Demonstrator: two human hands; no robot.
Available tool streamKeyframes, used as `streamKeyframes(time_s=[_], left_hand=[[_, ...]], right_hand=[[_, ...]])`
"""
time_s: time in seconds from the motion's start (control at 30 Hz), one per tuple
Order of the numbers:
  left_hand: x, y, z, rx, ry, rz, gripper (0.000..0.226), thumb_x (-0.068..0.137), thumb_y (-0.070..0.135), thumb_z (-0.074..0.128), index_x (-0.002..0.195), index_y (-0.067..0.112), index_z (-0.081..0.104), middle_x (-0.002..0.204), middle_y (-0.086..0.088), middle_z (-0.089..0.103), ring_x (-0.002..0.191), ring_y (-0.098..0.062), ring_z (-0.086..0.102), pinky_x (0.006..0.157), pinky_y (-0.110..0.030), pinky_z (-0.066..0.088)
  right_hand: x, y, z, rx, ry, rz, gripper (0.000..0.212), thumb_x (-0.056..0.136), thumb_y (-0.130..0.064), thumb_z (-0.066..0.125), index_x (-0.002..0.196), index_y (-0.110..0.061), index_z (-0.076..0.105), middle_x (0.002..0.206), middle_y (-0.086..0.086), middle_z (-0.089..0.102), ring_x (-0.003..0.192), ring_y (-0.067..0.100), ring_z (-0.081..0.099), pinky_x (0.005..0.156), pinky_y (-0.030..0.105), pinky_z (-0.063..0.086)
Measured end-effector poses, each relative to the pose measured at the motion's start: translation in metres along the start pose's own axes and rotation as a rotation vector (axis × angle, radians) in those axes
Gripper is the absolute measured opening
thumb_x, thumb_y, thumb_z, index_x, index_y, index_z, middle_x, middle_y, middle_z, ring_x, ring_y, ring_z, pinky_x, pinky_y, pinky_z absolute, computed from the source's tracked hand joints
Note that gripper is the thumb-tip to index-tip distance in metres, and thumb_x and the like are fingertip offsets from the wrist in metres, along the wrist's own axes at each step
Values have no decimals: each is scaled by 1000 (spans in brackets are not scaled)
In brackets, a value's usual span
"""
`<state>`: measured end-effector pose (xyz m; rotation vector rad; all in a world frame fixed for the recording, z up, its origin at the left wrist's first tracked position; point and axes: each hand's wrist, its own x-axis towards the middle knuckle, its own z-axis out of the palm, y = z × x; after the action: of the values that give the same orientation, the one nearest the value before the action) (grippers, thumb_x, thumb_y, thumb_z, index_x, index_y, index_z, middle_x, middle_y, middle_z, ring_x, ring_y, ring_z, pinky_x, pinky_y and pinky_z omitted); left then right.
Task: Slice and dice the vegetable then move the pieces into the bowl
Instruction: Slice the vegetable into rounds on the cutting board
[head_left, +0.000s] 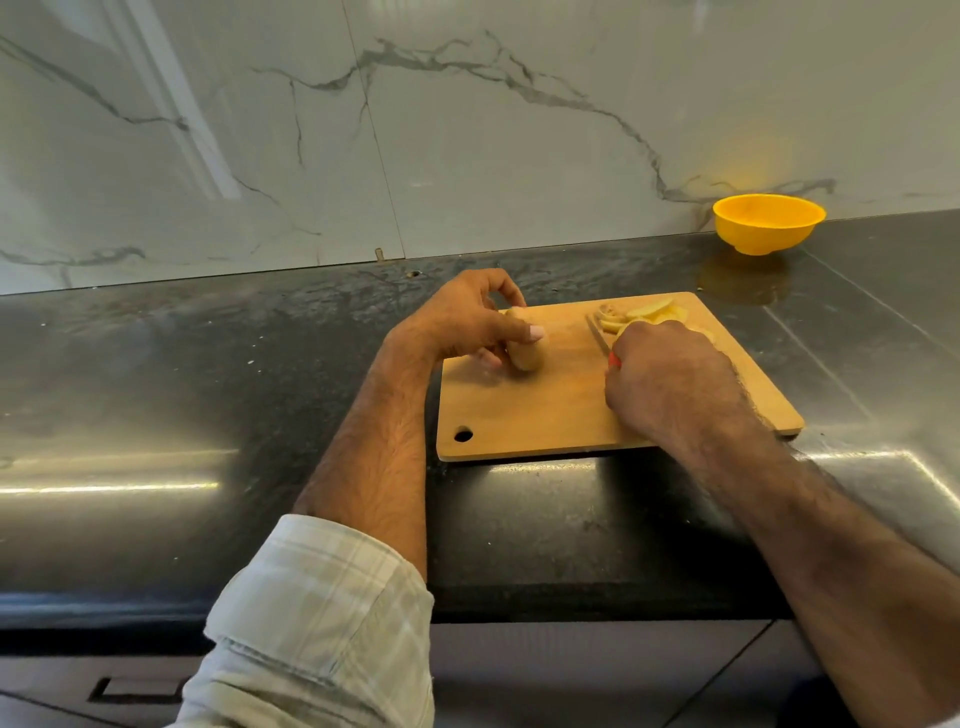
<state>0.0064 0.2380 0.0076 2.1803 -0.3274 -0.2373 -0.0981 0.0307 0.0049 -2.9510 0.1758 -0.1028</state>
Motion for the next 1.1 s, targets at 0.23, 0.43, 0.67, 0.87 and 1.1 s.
streamKeyframes(time_s=[0.23,0.43,0.67,0.87,1.1], left_hand=[[-2,-11,-6,132,104,69,47,75,39,95,106,19,65,108,-7,69,103,-25,67,89,-50,61],[-2,-20,-7,296,32,112,39,92,33,82,129,37,72,121,4,64,103,-9,60,79,-27,45],[14,-19,7,300,55,157,31,95,34,78,124,23,73,114,8,67,103,-6,61,89,-31,51],[12,-20,5,208,100,172,20,99,31,75,118,33,69,110,7,69,103,-12,64,81,-32,53],[2,-15,8,297,69,169,49,84,37,88,130,29,72,123,10,68,102,-5,63,81,-25,47]], right_hand=[[5,-10,10,60,-2,-94,26,101,-33,58,123,-24,67,116,2,68,98,22,62,74,37,52],[17,-17,11,27,-34,-104,29,100,-36,59,124,-21,64,116,3,66,102,22,61,86,42,59],[17,-11,22,113,28,-60,26,101,-41,54,115,-23,67,110,0,67,95,19,59,74,36,52],[10,-13,26,118,80,-112,32,104,-46,48,117,-24,67,111,0,66,96,18,58,75,36,52],[0,-18,26,100,149,-144,30,105,-43,47,115,-22,66,103,2,66,91,20,61,74,39,56]])
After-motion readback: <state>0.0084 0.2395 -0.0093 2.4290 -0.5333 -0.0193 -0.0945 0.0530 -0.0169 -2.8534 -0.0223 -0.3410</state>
